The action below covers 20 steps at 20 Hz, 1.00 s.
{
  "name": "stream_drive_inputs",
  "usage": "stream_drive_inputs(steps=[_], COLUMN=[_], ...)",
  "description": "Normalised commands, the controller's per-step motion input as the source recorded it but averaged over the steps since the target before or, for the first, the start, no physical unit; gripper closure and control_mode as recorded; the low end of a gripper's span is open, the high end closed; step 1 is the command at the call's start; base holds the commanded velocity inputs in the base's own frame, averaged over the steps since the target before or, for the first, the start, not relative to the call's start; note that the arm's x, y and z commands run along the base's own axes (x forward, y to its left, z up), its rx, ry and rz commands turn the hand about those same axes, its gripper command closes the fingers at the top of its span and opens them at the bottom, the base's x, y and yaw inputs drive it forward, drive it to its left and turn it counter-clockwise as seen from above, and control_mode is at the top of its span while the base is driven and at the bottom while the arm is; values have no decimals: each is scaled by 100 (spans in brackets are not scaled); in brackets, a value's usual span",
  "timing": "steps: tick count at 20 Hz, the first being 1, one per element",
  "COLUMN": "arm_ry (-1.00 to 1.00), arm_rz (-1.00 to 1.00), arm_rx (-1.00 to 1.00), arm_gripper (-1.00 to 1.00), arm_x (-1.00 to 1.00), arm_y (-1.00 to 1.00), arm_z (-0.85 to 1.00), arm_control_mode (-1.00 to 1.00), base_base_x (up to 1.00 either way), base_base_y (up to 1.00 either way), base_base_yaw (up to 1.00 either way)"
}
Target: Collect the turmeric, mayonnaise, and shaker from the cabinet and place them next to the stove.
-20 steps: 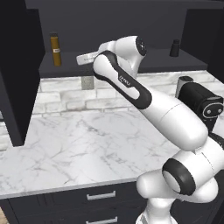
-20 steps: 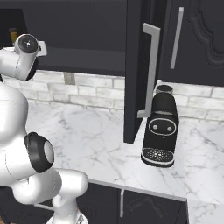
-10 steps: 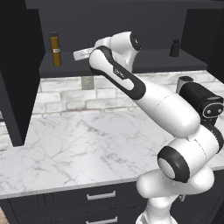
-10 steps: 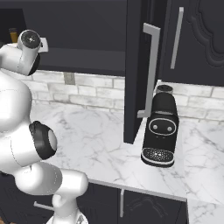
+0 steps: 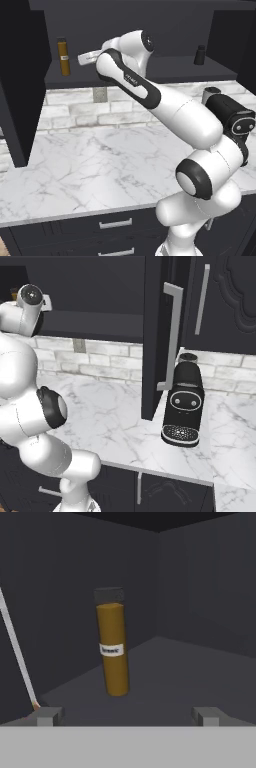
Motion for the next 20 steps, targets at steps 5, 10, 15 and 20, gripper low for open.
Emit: stream_drive_inputs(steps=[5,10,15,20], arm_ry=[0,0,0,0], arm_rz=[3,0,0,0], arm_rx=[0,-1,-2,-3], arm_gripper=[-100,-100,-100,-100], arm_x=[8,29,28,20], arm_y=[10,21,26,32], arm_z=[-2,0,0,0], arm_control_mode=[-100,-100,-100,-100], base_base_x=[0,0,0,0], base_base_y=[0,0,0,0], base_base_yaw=[0,0,0,0])
